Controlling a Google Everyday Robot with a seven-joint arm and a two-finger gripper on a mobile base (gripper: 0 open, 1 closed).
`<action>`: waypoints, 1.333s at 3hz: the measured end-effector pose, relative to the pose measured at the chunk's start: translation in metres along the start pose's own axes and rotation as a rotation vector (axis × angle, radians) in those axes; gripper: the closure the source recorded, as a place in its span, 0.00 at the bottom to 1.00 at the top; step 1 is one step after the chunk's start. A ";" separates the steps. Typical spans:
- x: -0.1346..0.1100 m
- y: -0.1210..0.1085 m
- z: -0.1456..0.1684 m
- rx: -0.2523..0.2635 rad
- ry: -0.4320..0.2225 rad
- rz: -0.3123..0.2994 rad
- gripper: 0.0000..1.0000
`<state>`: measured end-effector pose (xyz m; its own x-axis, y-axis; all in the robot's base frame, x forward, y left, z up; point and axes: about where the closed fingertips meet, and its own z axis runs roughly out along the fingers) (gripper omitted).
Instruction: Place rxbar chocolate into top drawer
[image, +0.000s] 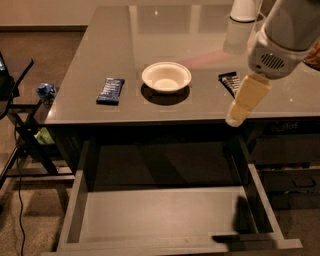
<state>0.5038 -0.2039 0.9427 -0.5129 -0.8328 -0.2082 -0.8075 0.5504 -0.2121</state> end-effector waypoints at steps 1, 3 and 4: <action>0.000 0.000 0.001 0.000 0.000 0.003 0.00; -0.007 -0.009 0.041 0.008 0.057 0.056 0.00; -0.010 -0.022 0.062 0.016 0.081 0.096 0.00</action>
Offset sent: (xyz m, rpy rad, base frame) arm 0.0042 0.0059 -0.0108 -0.0381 -0.0012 -0.0249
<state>0.5447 -0.2045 0.8901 -0.6098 -0.7781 -0.1506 -0.7494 0.6279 -0.2100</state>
